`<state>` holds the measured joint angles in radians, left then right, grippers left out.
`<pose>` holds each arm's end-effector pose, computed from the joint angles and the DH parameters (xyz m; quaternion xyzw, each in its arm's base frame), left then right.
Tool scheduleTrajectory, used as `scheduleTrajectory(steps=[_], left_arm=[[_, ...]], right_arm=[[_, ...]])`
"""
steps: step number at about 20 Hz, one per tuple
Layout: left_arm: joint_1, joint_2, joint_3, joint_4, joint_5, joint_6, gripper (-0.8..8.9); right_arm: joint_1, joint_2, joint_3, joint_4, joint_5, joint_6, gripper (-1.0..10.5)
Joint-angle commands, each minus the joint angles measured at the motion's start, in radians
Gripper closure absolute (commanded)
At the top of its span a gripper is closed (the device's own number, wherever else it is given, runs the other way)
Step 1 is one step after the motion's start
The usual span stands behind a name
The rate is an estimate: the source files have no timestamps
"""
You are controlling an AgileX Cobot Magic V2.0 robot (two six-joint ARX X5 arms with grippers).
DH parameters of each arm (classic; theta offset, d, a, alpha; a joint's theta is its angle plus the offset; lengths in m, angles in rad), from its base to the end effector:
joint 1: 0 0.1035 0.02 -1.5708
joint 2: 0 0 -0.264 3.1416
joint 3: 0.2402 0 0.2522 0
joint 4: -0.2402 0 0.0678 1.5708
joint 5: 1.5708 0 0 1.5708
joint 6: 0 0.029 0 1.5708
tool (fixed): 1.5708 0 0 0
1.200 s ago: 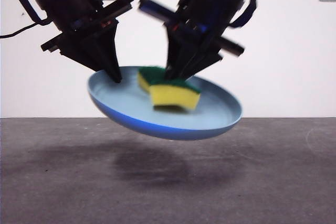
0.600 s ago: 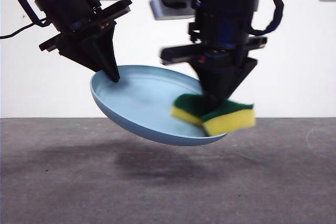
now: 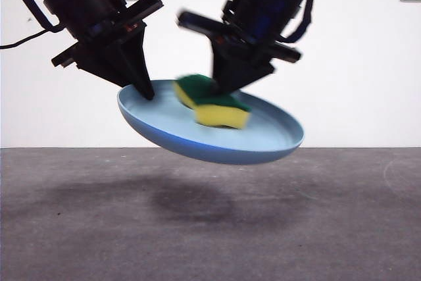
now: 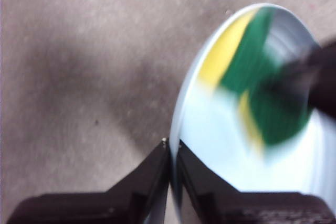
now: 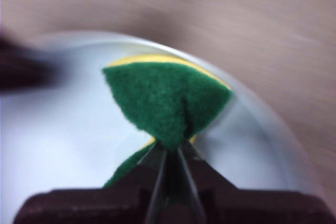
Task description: Pick up the plate,pick up the cloth,clean the plate with the cloth
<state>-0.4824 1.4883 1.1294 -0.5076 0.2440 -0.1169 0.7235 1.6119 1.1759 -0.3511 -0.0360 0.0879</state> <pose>0.2721 -0.1504 0.2636 0.0003 0.4350 -0.2975 0.8499 0.2590 0.2302 0.2497 -0.0914 0.3757 0.3262 0.8626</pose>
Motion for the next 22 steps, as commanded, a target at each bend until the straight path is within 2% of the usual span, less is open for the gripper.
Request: scheduleTrajectory(steps=[1,3,6,7,9,12,14,19,22], left_arm=[[-0.008,-0.003,-0.001,0.066,0.05,-0.023,8.22],[-0.008,-0.003,-0.001,0.1,0.05,-0.042,8.22],[-0.008,-0.003,-0.001,0.128,0.049,-0.045,8.22],[-0.006,-0.003,-0.001,0.128,0.05,-0.045,8.22],[-0.001,-0.003,-0.001,0.117,0.051,-0.045,8.22],[0.0,-0.003,-0.001,0.087,0.056,-0.043,8.22],[0.0,-0.003,-0.001,0.06,0.082,-0.037,8.22],[-0.001,-0.003,-0.001,0.039,0.161,-0.036,8.22],[-0.002,-0.003,-0.001,0.039,0.177,-0.035,8.22]], right_arm=[[0.024,0.006,-0.006,-0.002,-0.127,0.039,9.6],[0.044,0.006,-0.006,-0.043,-0.177,0.037,9.6],[0.054,0.006,-0.006,-0.224,-0.158,-0.011,9.6],[0.054,0.006,-0.006,-0.285,-0.117,-0.018,9.6],[0.053,0.004,-0.006,-0.393,0.068,-0.019,9.6],[0.028,-0.004,-0.006,-0.396,0.367,-0.029,9.6],[0.015,-0.014,-0.006,-0.298,0.468,-0.041,9.6],[0.009,-0.028,-0.006,-0.032,0.466,-0.045,9.6],[0.01,-0.028,-0.006,0.08,0.355,-0.045,9.6]])
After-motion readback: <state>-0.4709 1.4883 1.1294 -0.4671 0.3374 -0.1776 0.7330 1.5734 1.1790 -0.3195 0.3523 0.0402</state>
